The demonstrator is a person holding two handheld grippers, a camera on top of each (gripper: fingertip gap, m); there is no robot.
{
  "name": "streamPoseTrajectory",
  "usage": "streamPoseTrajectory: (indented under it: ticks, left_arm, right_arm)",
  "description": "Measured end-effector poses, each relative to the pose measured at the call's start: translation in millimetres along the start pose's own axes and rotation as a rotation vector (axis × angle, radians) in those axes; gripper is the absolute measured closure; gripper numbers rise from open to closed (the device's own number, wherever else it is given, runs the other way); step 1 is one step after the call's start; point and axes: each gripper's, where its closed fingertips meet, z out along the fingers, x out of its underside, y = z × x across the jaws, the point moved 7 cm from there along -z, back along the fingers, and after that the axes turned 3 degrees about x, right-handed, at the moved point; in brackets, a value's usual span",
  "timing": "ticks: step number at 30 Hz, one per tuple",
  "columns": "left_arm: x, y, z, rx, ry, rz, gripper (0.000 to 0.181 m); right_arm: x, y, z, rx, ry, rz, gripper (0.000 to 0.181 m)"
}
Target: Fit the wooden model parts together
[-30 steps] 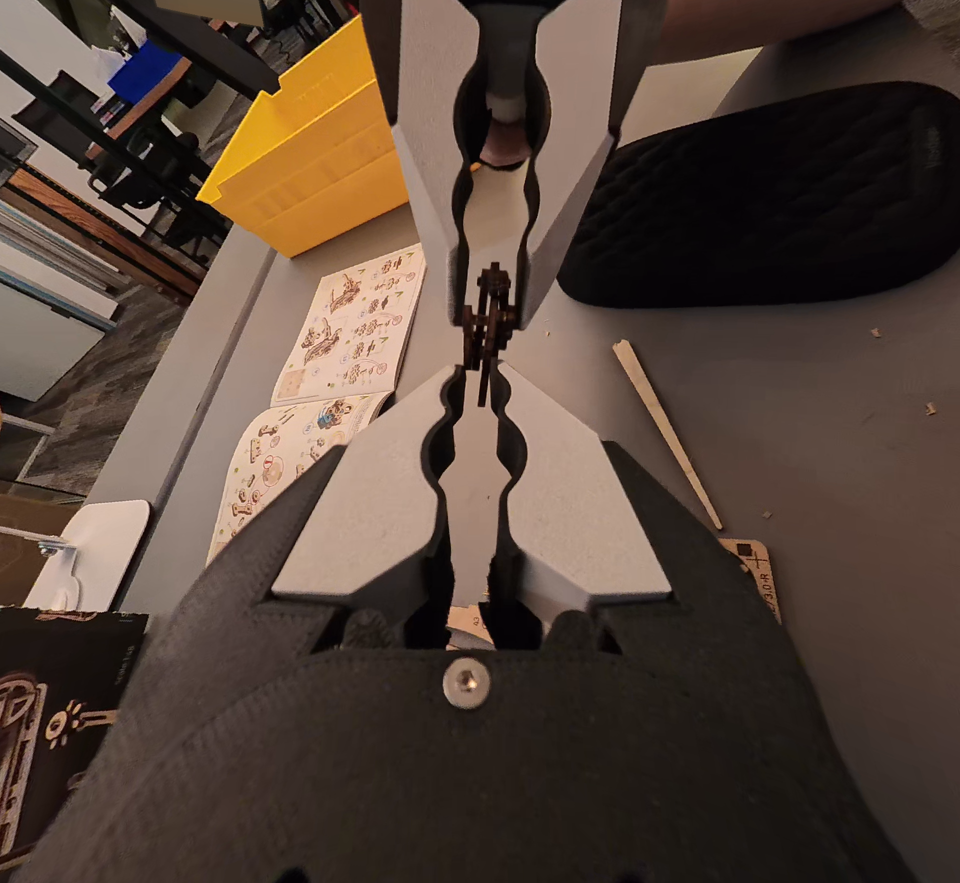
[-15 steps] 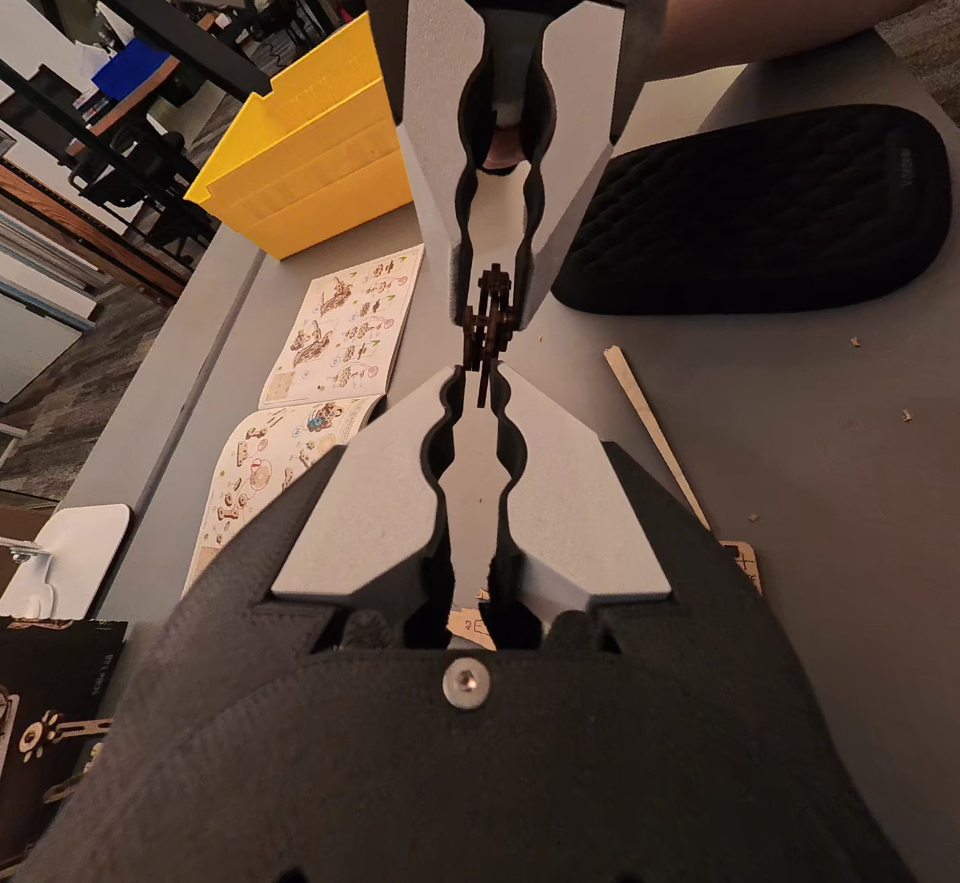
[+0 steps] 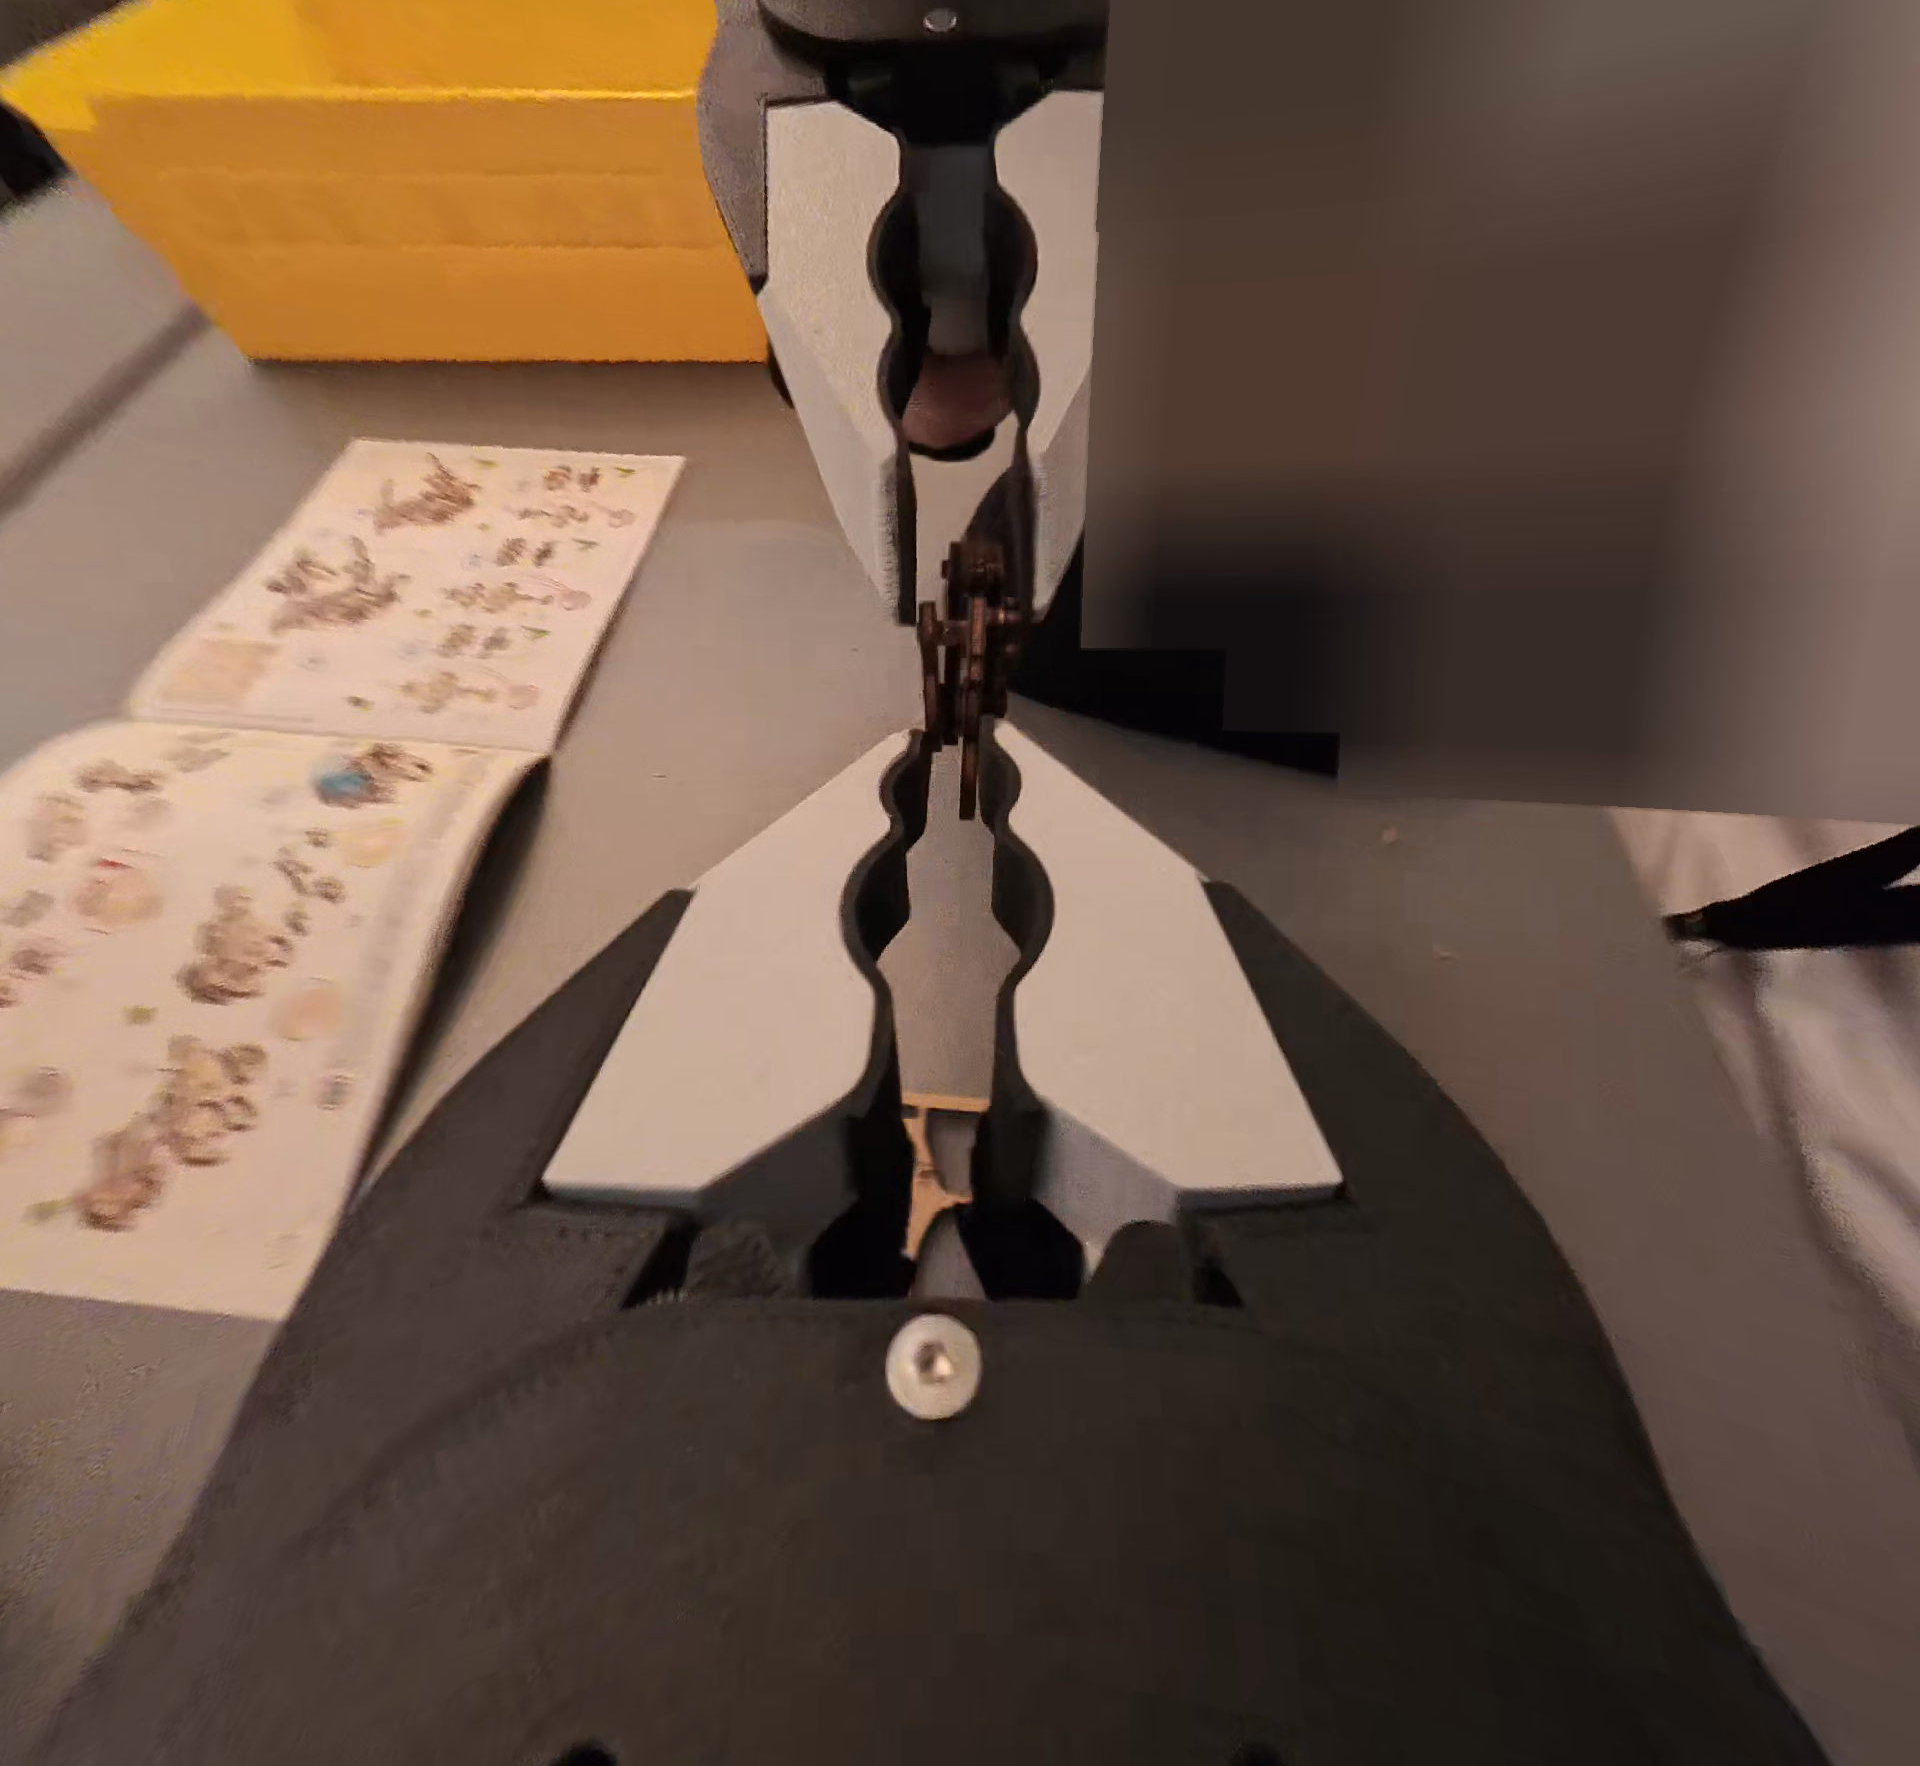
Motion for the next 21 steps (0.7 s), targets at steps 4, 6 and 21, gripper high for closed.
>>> streamPoseTrajectory:
  ticks: [4,6,21]
  left_arm:
    - [2,5,1,0.096,-0.027,-0.179,0.174]
    - [3,7,2,0.129,-0.042,-0.256,0.174]
    - [16,15,7,0.315,-0.112,-0.683,0.174]
  right_arm:
    - [3,-6,-1,-0.051,-0.024,0.122,0.166]
    - [5,-10,-2,-0.074,-0.041,0.19,0.166]
    - [21,-26,1,-0.185,-0.06,0.538,0.162]
